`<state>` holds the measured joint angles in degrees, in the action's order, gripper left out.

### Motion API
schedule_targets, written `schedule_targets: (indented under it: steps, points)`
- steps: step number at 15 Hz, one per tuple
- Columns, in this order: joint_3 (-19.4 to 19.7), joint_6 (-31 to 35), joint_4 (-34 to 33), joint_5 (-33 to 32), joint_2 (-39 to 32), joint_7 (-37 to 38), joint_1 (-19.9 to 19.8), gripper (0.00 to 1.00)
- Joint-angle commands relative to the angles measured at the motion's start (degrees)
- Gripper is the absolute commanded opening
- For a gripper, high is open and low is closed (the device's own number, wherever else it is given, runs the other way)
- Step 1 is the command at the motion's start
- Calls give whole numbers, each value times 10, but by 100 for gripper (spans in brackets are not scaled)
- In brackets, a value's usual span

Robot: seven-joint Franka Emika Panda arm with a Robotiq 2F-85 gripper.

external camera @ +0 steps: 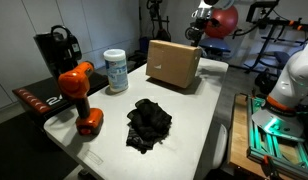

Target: Turn the box upright

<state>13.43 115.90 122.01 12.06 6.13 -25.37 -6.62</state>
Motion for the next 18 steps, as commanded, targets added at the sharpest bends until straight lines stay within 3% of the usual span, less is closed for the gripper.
schedule_targets:
  steps: [1,12,18]
  points:
    - [-6,13,8,-27,-14,19,-14,100]
    - [4,5,38,-44,-18,-3,-41,100]
    - [4,-22,61,-94,1,2,-52,100]
